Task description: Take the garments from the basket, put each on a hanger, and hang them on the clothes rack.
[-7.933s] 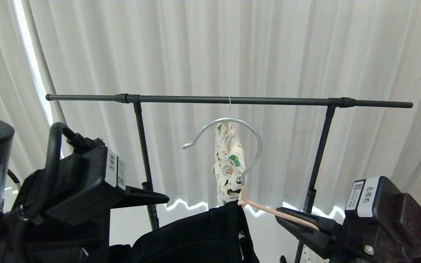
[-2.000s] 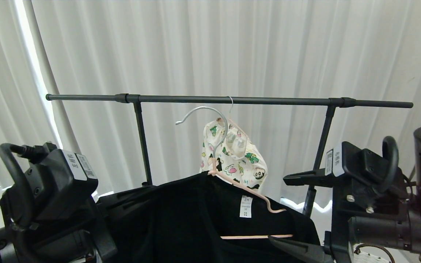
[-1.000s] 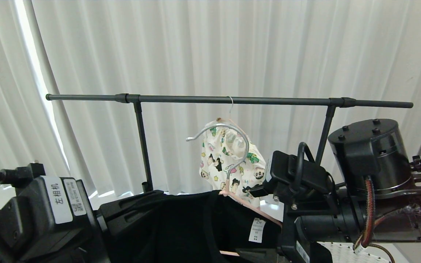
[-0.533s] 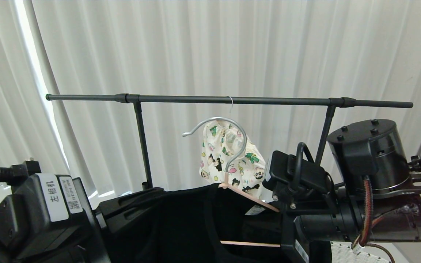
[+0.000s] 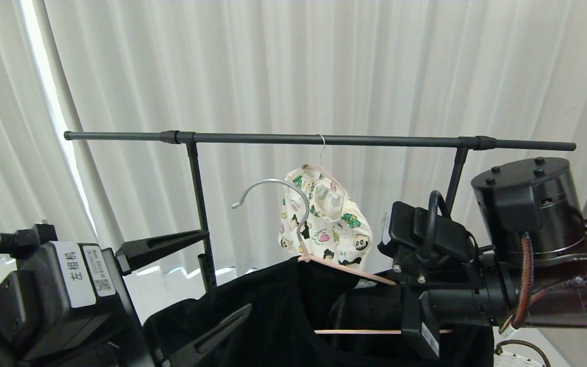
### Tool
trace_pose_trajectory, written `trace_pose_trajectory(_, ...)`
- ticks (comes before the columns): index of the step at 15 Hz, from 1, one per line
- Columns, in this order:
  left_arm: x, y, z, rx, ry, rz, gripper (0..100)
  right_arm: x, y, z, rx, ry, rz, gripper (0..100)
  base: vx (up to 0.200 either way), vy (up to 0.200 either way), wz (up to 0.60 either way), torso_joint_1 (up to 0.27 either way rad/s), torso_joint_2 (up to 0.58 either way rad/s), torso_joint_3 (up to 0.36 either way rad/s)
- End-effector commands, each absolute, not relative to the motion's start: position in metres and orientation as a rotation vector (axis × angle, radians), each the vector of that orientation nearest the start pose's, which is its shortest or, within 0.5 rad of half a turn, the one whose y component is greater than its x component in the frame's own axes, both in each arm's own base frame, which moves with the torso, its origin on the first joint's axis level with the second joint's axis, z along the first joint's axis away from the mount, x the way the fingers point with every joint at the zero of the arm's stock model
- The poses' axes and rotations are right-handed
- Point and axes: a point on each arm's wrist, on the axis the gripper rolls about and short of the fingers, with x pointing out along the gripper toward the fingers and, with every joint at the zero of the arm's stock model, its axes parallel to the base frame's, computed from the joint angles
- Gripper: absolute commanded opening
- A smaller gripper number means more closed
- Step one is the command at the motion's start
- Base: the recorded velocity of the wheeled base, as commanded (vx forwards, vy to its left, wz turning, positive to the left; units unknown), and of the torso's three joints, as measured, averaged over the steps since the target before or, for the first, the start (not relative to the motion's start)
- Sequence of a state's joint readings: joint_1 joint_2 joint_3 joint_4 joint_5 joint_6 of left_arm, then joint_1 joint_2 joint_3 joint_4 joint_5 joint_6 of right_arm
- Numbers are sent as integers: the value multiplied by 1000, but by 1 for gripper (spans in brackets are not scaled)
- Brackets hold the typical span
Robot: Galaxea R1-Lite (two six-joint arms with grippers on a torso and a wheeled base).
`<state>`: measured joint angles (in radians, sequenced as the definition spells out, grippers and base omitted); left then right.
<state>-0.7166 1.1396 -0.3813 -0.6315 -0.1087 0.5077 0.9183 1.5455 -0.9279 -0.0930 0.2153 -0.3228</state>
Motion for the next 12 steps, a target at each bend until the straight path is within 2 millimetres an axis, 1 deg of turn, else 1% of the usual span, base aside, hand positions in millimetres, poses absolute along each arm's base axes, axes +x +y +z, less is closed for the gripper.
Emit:
trace_pose_trajectory(1, 114, -101, 195, 511, -91, -830, 100, 163, 199, 212, -494, 310, 1145, 0, 0, 0, 0, 0, 0, 0)
trace_pose_trajectory(3, 111, -93, 191, 504, -79, -798, 100, 170, 186, 213, -530, 289, 1105, 0, 0, 0, 0, 0, 0, 0)
trace_pose_trajectory(4, 105, -82, 185, 502, -71, -763, 100, 172, 178, 216, -543, 266, 1081, 0, 0, 0, 0, 0, 0, 0)
trace_pose_trajectory(6, 97, -65, 172, 497, -37, -694, 100, 173, 172, 221, -542, 248, 1062, 0, 0, 0, 0, 0, 0, 0)
trace_pose_trajectory(7, 94, -55, 164, 450, 8, -642, 100, 172, 169, 224, -548, 227, 1059, 0, 0, 0, 0, 0, 0, 0)
trace_pose_trajectory(9, 94, -44, 150, 367, 104, -554, 100, 168, 167, 230, -570, 179, 1071, 0, 0, 0, 0, 0, 0, 0)
trace_pose_trajectory(10, 97, -41, 144, 359, 146, -523, 100, 167, 167, 232, -589, 146, 1085, 0, 0, 0, 0, 0, 0, 0)
trace_pose_trajectory(12, 102, -41, 131, 361, 232, -516, 100, 166, 167, 237, -621, 81, 1108, 0, 0, 0, 0, 0, 0, 0)
